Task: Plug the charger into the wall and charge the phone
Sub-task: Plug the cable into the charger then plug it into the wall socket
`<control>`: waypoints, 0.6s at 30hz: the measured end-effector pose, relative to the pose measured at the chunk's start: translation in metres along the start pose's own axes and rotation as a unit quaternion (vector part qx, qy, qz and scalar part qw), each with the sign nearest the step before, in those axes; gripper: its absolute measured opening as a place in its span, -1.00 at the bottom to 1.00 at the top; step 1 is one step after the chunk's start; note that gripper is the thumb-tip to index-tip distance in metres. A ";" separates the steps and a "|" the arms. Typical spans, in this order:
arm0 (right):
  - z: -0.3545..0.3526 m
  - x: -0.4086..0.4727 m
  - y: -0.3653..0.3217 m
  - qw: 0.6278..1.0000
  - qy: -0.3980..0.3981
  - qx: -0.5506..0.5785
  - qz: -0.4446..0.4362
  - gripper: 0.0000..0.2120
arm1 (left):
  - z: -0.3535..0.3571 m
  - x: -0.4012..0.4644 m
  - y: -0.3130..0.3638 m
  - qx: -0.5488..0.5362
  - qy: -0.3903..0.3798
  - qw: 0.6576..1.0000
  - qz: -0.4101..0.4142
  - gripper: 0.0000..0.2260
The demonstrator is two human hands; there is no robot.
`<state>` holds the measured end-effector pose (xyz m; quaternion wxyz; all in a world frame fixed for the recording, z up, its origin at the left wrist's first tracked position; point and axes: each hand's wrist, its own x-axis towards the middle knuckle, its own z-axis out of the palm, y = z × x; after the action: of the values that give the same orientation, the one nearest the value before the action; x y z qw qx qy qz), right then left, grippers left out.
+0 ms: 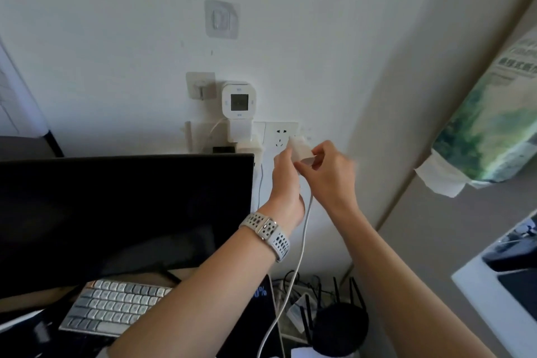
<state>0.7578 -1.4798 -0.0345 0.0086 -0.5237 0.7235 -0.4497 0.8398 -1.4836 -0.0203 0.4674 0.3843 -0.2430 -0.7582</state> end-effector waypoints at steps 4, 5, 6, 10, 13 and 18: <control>0.021 0.020 0.010 0.999 -0.015 -0.033 -0.004 -0.67 | 0.004 0.025 -0.005 -0.010 0.024 0.999 0.019 -0.80; 0.026 0.024 0.012 0.999 -0.020 -0.037 -0.002 -0.68 | 0.004 0.032 -0.006 -0.014 0.024 0.999 0.022 -0.79; 0.031 0.028 0.014 0.999 -0.025 -0.039 -0.002 -0.68 | 0.004 0.039 -0.007 -0.019 0.022 0.999 0.024 -0.79; 0.050 0.041 0.021 0.998 -0.034 -0.045 -0.002 -0.69 | 0.004 0.064 -0.009 -0.057 0.030 0.997 0.043 -0.76; 0.061 0.050 0.027 0.998 -0.041 -0.051 0.005 -0.70 | 0.006 0.080 -0.012 -0.071 0.049 0.995 0.045 -0.71; 0.073 0.065 0.037 0.997 -0.047 -0.058 0.009 -0.71 | 0.011 0.103 -0.015 -0.072 0.052 0.995 0.048 -0.81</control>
<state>0.7362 -1.5742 -0.0721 0.0165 -0.5372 0.7521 -0.3813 0.7961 -1.5692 -0.0613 0.5415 0.3770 -0.1813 -0.7293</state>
